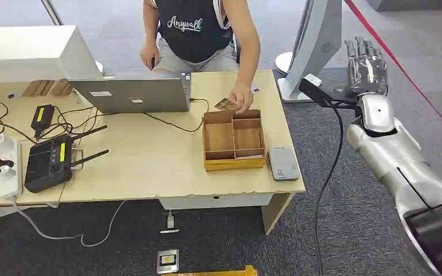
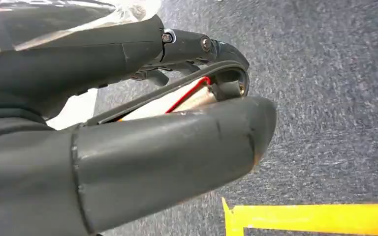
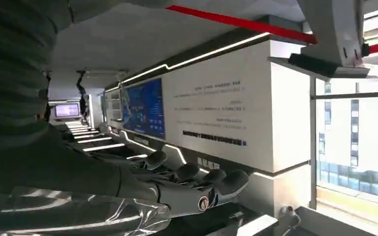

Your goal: Pass the card to the sensor for recognition and then transmit it.

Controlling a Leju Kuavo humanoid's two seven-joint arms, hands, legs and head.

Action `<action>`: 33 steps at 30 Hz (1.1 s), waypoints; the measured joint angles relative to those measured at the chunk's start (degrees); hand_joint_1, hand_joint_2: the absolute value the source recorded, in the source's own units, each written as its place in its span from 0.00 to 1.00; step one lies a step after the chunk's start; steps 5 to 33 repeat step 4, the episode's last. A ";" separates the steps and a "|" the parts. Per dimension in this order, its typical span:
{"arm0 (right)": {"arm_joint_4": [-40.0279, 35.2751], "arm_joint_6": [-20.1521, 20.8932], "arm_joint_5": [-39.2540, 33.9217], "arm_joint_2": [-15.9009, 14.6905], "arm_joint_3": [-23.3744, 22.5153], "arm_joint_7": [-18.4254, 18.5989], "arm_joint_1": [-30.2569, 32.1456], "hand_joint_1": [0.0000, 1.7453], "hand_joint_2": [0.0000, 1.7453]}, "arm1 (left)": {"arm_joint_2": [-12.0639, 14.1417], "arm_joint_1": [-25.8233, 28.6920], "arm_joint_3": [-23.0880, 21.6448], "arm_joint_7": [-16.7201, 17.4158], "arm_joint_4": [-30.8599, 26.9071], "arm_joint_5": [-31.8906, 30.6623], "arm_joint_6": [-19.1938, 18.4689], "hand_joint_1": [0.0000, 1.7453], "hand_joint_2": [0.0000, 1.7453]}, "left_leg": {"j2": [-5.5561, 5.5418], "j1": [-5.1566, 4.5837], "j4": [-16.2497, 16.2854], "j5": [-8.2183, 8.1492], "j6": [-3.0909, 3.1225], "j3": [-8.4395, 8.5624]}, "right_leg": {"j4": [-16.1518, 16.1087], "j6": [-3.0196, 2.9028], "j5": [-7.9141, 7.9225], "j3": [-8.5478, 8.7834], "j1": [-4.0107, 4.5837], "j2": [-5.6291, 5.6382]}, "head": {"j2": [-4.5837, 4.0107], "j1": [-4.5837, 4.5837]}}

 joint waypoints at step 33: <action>-1.53 -5.50 -6.00 -4.34 -4.34 0.68 6.95 0.00 1.00 | 0.37 0.32 0.48 0.04 0.00 1.25 0.50 0.00 0.00 | -0.22 0.03 -0.01 -0.05 0.07 -0.06 | -0.06 0.04 -0.06 0.19 0.00 -0.27 | 0.00 0.09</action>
